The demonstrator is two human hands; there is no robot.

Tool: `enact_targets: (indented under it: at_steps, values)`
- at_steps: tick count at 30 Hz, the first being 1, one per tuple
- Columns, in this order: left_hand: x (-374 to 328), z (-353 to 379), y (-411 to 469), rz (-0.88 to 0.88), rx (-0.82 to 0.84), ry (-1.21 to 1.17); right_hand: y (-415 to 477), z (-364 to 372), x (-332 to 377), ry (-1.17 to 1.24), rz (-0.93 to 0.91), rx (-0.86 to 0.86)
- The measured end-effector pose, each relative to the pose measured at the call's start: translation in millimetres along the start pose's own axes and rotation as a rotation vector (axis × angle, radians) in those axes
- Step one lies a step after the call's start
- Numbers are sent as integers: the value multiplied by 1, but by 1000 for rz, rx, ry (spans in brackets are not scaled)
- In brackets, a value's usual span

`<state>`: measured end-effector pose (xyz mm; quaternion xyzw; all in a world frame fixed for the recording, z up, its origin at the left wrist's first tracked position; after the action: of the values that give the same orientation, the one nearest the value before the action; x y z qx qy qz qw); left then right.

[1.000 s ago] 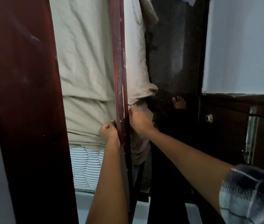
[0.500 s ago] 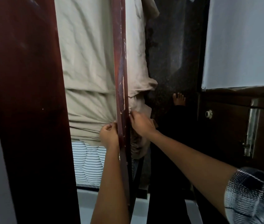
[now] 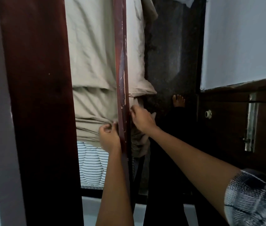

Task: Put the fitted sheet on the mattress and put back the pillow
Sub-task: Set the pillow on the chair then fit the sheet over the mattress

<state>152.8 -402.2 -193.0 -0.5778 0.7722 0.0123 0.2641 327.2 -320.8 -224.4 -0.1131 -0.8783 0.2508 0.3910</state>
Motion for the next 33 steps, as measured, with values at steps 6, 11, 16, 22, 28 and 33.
enact_targets:
  at_steps: [6, 11, 16, 22, 28, 33]
  values:
    - [40, -34, -19, -123, -114, 63, -58, 38, -25, -93, -8, 310]
    - [-5, -7, -1, 153, 34, -65, -14, 9, -15, 16, 32, 45]
    - [12, 15, 4, 102, 137, 162, -18, 16, -2, -69, -112, 47]
    - [47, -20, -19, -101, 29, 45, -65, 33, -35, 0, 21, 132]
    - [20, -87, -93, 30, -196, -399, -95, 29, -82, 147, 296, -92]
    - [93, -86, -209, 1, 530, -259, -127, 54, -93, 152, 335, 4]
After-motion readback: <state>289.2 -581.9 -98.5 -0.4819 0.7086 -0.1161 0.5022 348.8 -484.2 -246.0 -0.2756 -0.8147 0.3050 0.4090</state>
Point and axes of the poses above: each hand's wrist, its own y-axis towards the middle knuckle, its own z-axis out of the palm, x = y × z, the point moved 10 cm from there along y, towards the middle knuckle, and after that the axes turned 13 degrees about -x, right-handed, at the moved point
